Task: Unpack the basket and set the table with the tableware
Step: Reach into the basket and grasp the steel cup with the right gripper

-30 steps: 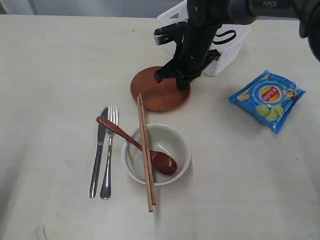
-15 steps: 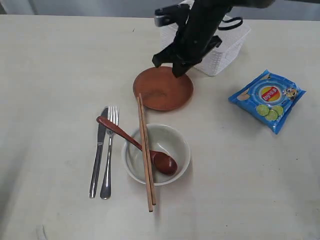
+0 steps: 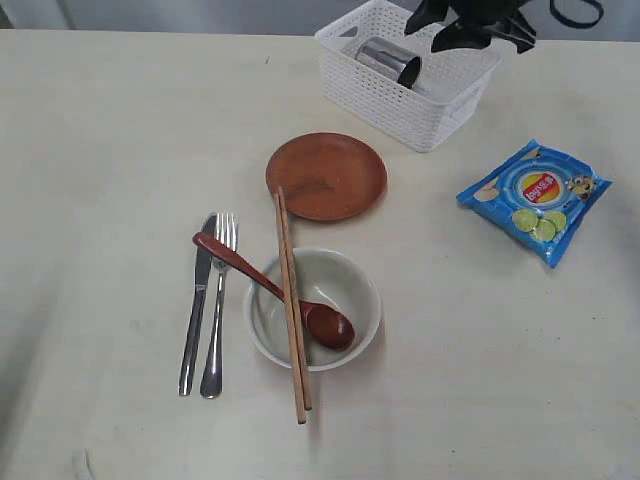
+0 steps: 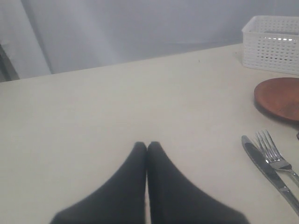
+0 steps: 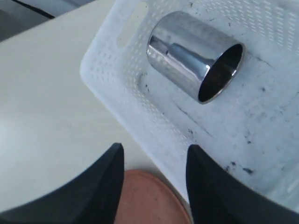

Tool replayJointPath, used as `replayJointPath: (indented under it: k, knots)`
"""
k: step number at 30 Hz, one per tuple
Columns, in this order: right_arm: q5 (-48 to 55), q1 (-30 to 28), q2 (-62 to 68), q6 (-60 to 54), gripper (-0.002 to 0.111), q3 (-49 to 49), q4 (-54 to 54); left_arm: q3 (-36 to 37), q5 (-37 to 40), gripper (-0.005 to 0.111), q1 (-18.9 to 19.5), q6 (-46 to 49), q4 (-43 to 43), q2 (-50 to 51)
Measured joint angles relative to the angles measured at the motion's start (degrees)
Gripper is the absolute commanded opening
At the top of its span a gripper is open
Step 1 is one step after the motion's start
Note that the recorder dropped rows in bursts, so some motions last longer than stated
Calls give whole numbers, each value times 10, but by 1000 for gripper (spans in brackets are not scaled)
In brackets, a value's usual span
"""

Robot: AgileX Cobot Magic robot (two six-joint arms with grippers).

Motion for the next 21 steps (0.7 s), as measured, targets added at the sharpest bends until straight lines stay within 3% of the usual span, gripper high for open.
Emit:
replayJointPath:
  k: [13, 21]
  knots:
    - [-136, -10, 100, -62, 41, 0, 130, 0, 0, 0, 0, 0, 0, 0]
    - [-165, -11, 126, -152, 41, -1, 257, 0, 0, 0, 0, 0, 0, 0]
